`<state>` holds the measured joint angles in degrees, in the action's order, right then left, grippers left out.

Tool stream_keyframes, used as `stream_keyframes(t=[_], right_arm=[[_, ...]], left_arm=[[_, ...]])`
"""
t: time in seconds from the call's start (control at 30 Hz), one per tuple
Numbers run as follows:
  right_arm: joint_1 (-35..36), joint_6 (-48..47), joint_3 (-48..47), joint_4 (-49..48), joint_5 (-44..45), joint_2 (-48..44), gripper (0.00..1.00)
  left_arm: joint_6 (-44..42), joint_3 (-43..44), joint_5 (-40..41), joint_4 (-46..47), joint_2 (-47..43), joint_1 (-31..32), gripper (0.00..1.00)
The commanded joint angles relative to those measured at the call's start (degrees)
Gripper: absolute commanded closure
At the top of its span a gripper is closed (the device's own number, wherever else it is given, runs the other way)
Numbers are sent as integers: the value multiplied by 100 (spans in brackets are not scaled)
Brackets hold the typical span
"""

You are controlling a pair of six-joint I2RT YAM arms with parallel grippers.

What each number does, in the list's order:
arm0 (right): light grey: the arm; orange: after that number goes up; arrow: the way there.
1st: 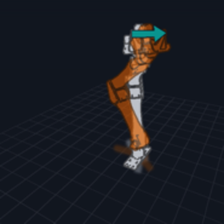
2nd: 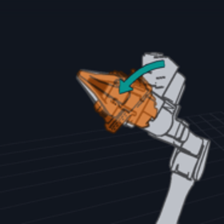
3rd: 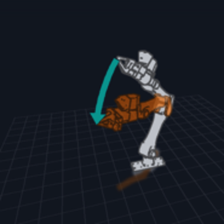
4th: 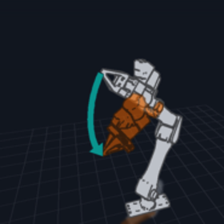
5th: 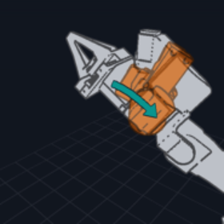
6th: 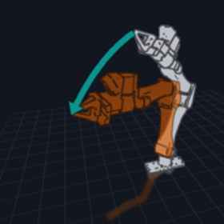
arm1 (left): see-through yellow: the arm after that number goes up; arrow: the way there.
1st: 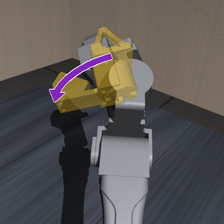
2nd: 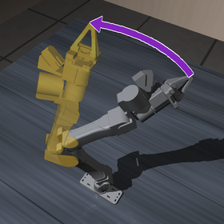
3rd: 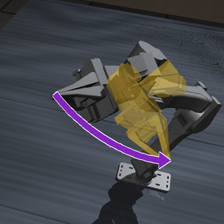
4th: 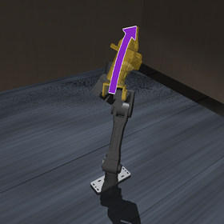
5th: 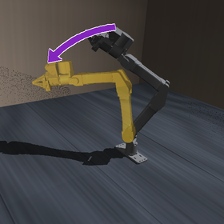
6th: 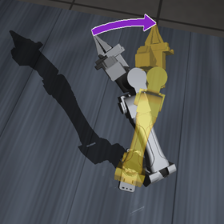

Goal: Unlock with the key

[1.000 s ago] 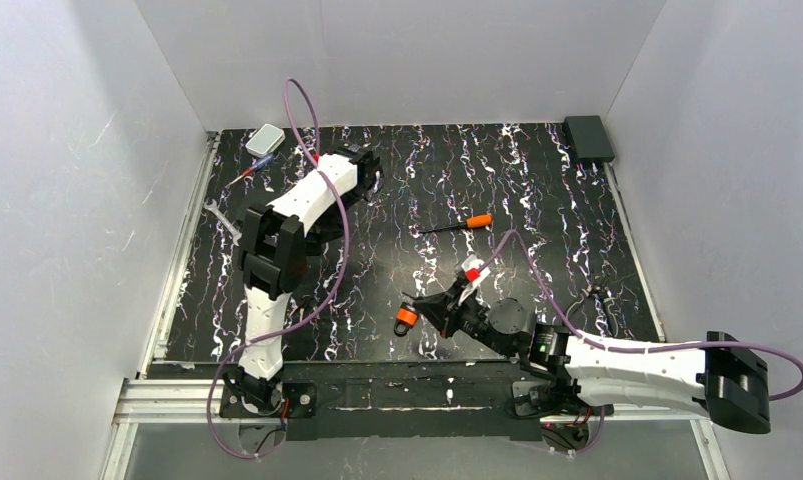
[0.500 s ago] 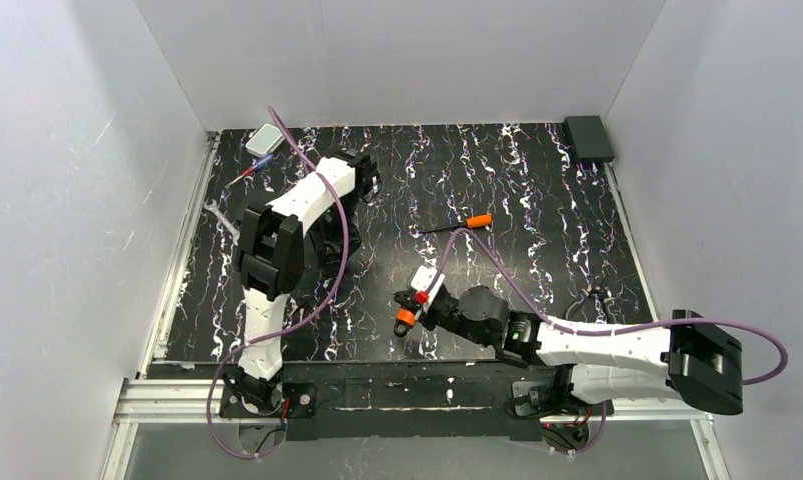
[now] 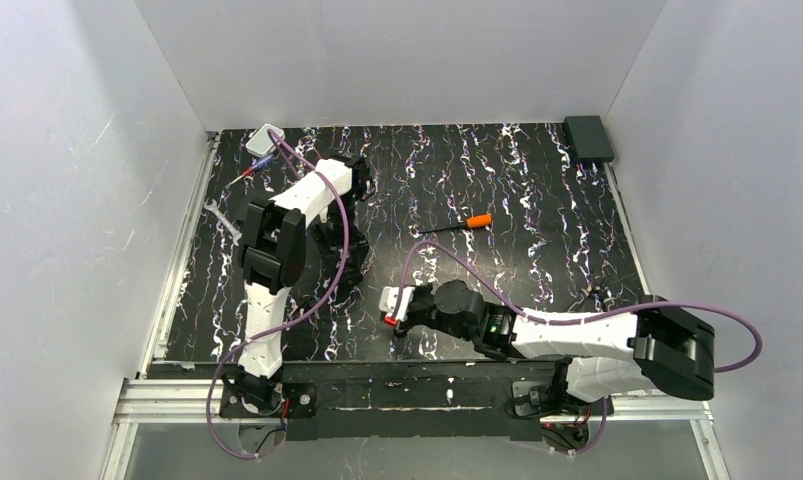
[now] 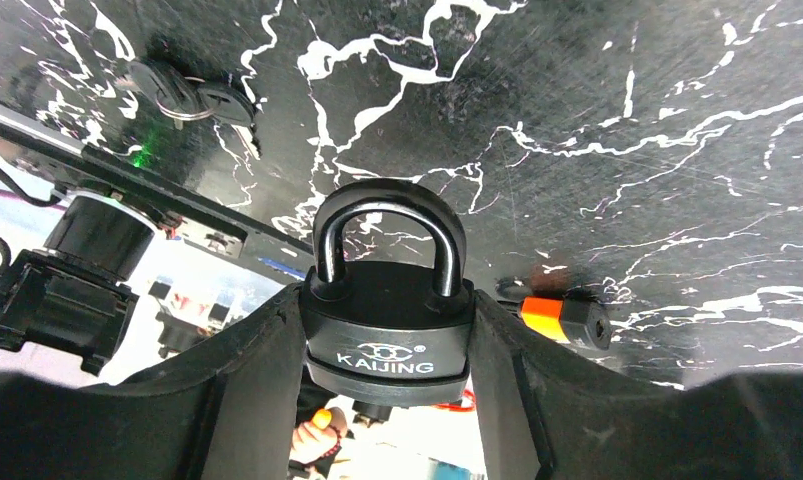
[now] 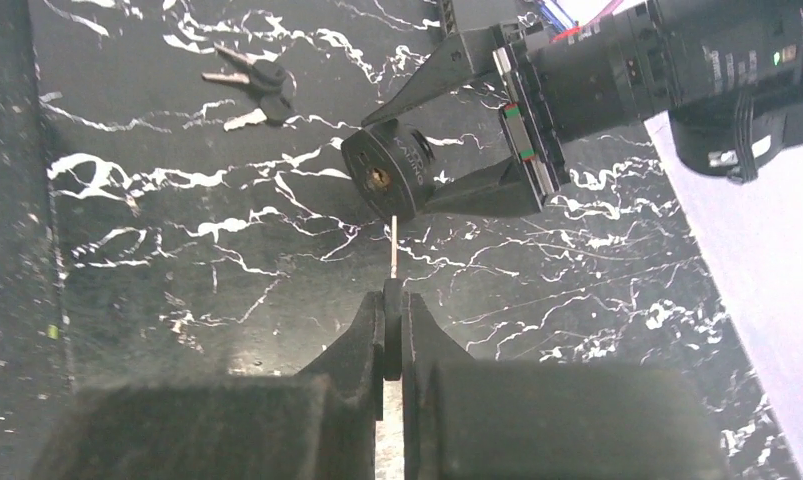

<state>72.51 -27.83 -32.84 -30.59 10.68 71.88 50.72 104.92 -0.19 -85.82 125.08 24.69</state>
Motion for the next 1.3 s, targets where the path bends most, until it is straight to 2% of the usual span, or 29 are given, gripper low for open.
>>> stream_keyframes(t=[0.0,0.23,0.57,0.83,1.27], right_arm=[[26,-1065,-415,-360,-62,420,99],[26,-1725,-1095,121,-242,1134,99],[107,-2279,-1591,577,-117,1714,99],[173,-2383,-1634,838,99,1883,99],[193,-2334,-1804,703,435,2260,99]], left_arm=[[-125,-75,-485,-1077,-120,-34,100],[-208,-172,-649,-1081,-148,-42,100],[-247,-313,-718,-1086,-174,-83,100],[-277,-386,-875,-1086,-101,-112,100],[-315,-468,-820,-1084,-29,-122,100]])
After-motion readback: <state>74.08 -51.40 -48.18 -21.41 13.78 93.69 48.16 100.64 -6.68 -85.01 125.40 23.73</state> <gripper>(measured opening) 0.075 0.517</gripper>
